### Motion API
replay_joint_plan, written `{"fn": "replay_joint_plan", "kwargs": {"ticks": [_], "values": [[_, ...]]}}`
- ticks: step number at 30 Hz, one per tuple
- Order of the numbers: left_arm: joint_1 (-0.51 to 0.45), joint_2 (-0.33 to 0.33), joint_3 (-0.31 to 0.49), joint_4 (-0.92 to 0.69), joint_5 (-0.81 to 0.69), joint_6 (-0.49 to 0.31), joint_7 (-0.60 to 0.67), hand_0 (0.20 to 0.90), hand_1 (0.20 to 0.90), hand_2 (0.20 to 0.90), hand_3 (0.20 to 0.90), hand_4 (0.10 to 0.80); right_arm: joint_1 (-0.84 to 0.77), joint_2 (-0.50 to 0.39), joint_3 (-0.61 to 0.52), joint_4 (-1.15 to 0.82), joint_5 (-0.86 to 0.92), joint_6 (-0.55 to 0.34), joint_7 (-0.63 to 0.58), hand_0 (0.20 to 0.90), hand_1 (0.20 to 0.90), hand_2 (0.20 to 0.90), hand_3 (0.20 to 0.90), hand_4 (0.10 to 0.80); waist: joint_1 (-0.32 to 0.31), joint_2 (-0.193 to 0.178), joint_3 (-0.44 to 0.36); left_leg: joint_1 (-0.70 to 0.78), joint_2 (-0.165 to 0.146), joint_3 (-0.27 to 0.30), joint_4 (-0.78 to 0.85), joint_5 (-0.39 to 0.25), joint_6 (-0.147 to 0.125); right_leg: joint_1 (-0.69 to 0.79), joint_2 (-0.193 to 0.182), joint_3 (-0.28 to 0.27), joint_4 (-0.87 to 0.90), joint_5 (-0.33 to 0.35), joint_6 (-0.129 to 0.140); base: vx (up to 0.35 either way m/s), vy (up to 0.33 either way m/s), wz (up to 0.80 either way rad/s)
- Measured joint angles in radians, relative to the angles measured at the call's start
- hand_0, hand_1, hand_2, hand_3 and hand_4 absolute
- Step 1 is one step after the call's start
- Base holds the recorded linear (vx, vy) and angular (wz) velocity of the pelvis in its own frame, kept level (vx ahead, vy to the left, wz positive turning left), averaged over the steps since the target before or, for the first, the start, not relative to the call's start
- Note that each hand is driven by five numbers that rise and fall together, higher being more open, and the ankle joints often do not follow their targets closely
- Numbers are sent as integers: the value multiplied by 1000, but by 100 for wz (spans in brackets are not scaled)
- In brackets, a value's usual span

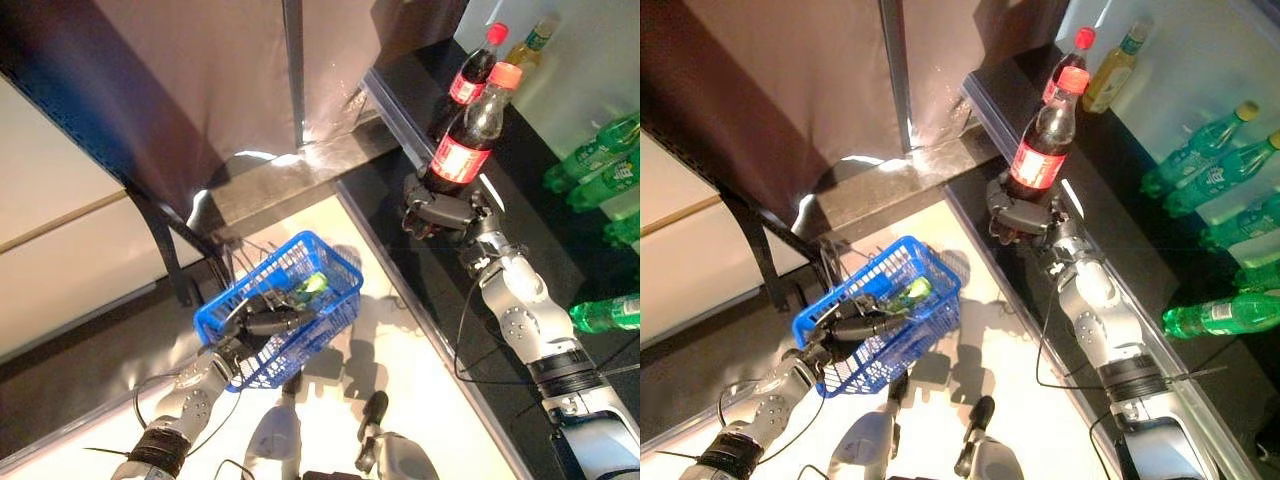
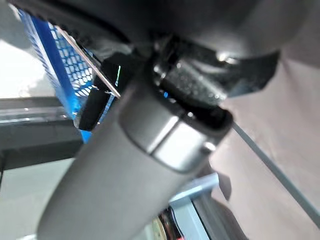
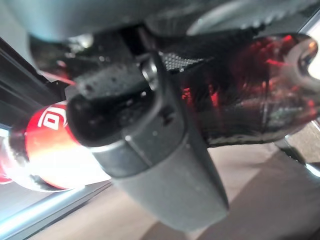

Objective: Pick up the drink and place into the basket.

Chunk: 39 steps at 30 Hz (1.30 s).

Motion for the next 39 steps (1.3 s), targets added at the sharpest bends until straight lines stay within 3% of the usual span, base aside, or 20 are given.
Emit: {"fn": "replay_joint_plan", "kwargs": {"ticks": [9,20,39], "values": [[-10,81,-50,-146,-50,39,-16,300,300,300,200,100,49,1,14,-39,-2,0,36,300,300,300,200,100,10,0,0,-4,-14,-20,0,3,4,11,-8,-23,0,-4,5,3,8,9],[-12,129,-85,-284,-50,65,-39,300,300,300,200,100,77,29,94,-39,-1,0,55,300,300,300,200,100,28,0,0,-4,-21,-36,0,4,5,20,-15,-36,0,-9,12,2,2,5],[-25,131,-96,-360,-47,80,-78,300,300,300,200,100,77,89,206,-39,-1,15,62,300,300,300,200,100,49,0,0,-3,-25,-36,0,4,5,23,-16,-38,0,-12,16,0,0,0]]}}
